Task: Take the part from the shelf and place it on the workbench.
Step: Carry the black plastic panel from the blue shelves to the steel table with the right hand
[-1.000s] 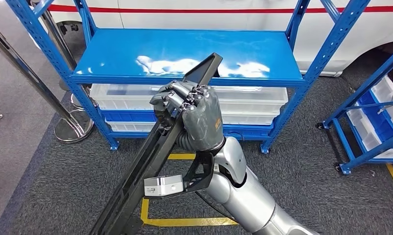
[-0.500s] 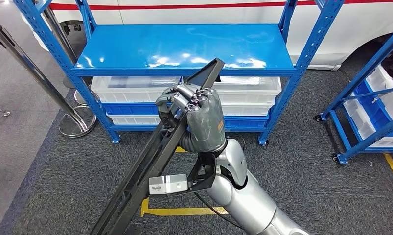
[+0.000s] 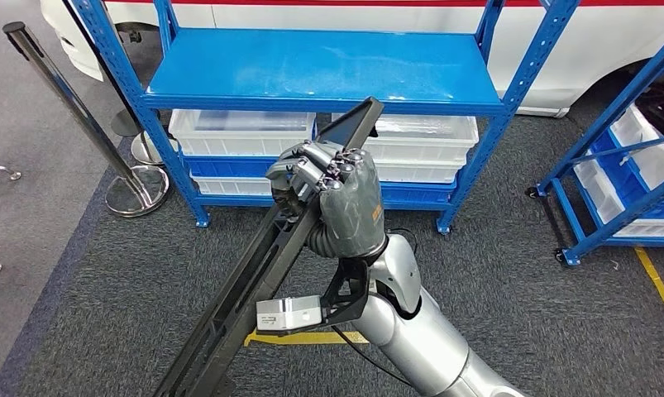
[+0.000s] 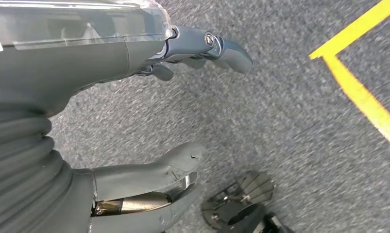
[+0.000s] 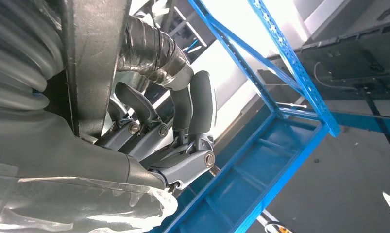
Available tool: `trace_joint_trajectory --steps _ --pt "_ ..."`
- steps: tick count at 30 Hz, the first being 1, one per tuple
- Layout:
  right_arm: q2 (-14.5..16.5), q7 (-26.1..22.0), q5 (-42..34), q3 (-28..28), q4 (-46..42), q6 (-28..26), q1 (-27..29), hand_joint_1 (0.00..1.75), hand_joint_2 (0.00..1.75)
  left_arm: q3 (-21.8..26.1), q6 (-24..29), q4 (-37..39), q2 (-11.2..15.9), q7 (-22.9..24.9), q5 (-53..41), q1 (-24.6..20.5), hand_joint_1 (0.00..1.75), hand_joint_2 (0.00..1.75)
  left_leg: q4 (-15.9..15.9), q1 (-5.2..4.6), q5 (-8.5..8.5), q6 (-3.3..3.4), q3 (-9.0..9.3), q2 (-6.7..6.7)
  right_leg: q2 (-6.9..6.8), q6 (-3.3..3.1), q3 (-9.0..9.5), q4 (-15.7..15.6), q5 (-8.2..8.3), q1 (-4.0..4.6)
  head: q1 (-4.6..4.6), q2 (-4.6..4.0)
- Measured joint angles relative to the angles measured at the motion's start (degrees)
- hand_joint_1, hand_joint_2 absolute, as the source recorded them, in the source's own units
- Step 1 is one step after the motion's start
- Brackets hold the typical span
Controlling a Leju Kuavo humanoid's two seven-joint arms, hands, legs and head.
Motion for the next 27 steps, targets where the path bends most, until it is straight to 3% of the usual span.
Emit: trace_joint_trajectory --steps 2,9,10,11,13,14,15,16,17,18,19,20,21,23,24,25,27 --pt "-0.01 0.00 0.05 0.00 0.00 0.01 0.00 1.75 1.75 0.00 0.01 0.00 -0.01 -0.05 0.01 -0.01 0.00 1.75 0.03 -0.03 0.37 -0.05 -0.52 0.00 0.00 -0.11 1.09 -0.86 1.09 0.02 0.00 0.00" --pt "-0.01 0.00 0.05 0.00 0.00 0.01 0.00 1.75 1.75 0.00 0.01 0.00 -0.01 -0.05 0.01 -0.01 0.00 1.75 0.03 -0.03 0.42 -0.06 -0.58 0.00 0.00 -0.12 1.29 -1.09 1.23 0.03 0.00 0.00" --pt "-0.01 0.00 0.08 0.02 0.00 0.01 -0.02 1.75 1.75 0.00 0.02 0.00 -0.03 -0.06 0.04 -0.02 0.00 1.75 0.05 -0.04 0.70 -0.10 -0.91 0.00 0.00 -0.28 2.79 -2.97 1.78 0.06 0.00 0.00" --pt "0.04 0.00 0.10 0.06 0.00 0.01 -0.12 1.75 1.75 0.00 0.03 0.00 -0.08 -0.07 0.08 -0.02 0.00 1.75 0.12 -0.10 1.14 -0.24 -1.40 -0.02 0.00 -0.58 5.47 -6.52 1.77 0.23 0.00 0.00" --pt "0.26 0.01 0.07 0.19 0.04 0.03 -0.49 1.75 1.75 0.04 0.27 0.00 -0.18 -0.07 0.15 -0.02 0.00 1.75 0.07 -0.04 2.79 -1.00 -2.38 -0.01 0.01 -1.32 10.68 -14.19 1.73 0.81 -0.02 0.00" --pt "0.42 0.02 -0.02 0.25 0.15 0.05 -0.77 1.75 1.75 0.16 0.44 0.01 -0.19 -0.07 0.16 0.01 0.00 1.75 0.21 0.00 3.10 -1.54 -2.85 -0.09 -0.12 -1.82 11.64 -16.47 1.73 0.90 -0.03 0.00" --pt "0.71 0.03 -0.27 0.29 0.52 0.11 -1.14 1.75 1.75 0.38 0.60 0.01 -0.17 -0.07 0.18 0.02 0.00 1.75 4.60 0.23 0.56 -2.32 -3.90 -0.16 -0.31 -2.34 10.22 -17.01 3.25 0.92 -0.05 0.00" --pt "0.97 0.03 -0.49 0.33 0.99 0.16 -1.48 1.75 1.75 0.60 0.68 0.01 -0.15 -0.07 0.20 -0.02 0.00 1.75 7.67 0.45 -1.22 -2.91 -3.43 -0.26 -0.50 -2.71 8.00 -16.99 5.18 0.80 -0.08 0.00" --pt "1.24 0.04 -0.70 0.36 1.48 0.21 -1.84 1.75 1.75 0.81 0.73 0.01 -0.13 -0.07 0.23 -0.09 0.00 1.75 9.61 0.64 -3.21 -3.40 -1.96 -0.37 -0.67 -2.96 5.62 -16.95 7.25 0.64 -0.09 0.00" --pt "1.52 0.04 -0.85 0.37 1.88 0.25 -2.11 1.75 1.75 0.93 0.73 -0.02 -0.14 -0.07 0.27 -0.26 0.00 1.75 10.04 0.79 -5.62 -3.65 0.73 -0.38 -0.69 -2.88 3.29 -16.62 8.94 0.69 -0.11 0.00" --pt "1.64 0.05 -0.86 0.37 2.04 0.25 -2.25 1.75 1.75 0.96 0.74 -0.04 -0.14 -0.08 0.30 -0.45 0.00 1.75 5.64 0.71 -5.47 -3.43 4.38 -0.46 -0.69 -2.53 2.12 -16.33 9.83 0.67 -0.09 0.00" --pt "1.75 0.05 -0.86 0.38 2.12 0.25 -2.35 1.75 1.75 0.98 0.75 -0.07 -0.14 -0.09 0.32 -0.58 0.00 1.75 2.73 0.54 -6.25 -3.09 6.30 -0.54 -0.72 -2.21 1.72 -16.24 10.40 0.66 -0.08 0.00" --pt "1.87 0.05 -0.86 0.40 2.20 0.24 -2.46 1.75 1.75 1.00 0.75 -0.10 -0.15 -0.11 0.32 -0.68 0.00 1.75 0.95 0.30 -6.97 -2.71 7.23 -0.61 -0.76 -1.84 1.52 -16.26 10.94 0.61 -0.07 0.00" --pt "1.97 0.03 -0.88 0.43 2.48 0.24 -2.62 1.75 1.75 1.06 0.65 -0.11 -0.23 -0.17 0.22 -0.66 0.00 1.75 0.24 0.15 -6.17 -1.80 6.75 -0.55 -0.75 -1.10 1.37 -16.48 11.79 0.43 -0.04 0.00" --pt "2.01 0.02 -0.96 0.44 2.65 0.23 -2.67 1.75 1.75 1.08 0.58 -0.11 -0.30 -0.16 0.14 -0.68 0.00 1.75 0.00 0.19 -5.58 -1.35 6.43 -0.42 -0.62 -0.78 0.98 -16.06 11.11 0.32 -0.03 0.00" --pt "2.01 0.01 -1.09 0.44 2.86 0.21 -2.67 1.75 1.75 1.10 0.55 -0.11 -0.35 -0.11 0.06 -0.69 0.00 1.75 -0.17 0.28 -4.80 -0.82 5.90 -0.28 -0.48 -0.52 0.36 -14.80 9.35 0.25 -0.02 0.00" --pt "2.00 -0.15 -1.54 0.44 3.33 0.14 -2.61 1.75 1.75 1.13 0.62 -0.11 -0.40 0.08 -0.04 -0.72 0.00 1.75 -0.25 0.27 -3.33 -0.17 4.38 -0.12 -0.24 -0.13 -1.43 -9.10 3.40 0.09 -0.02 0.00"
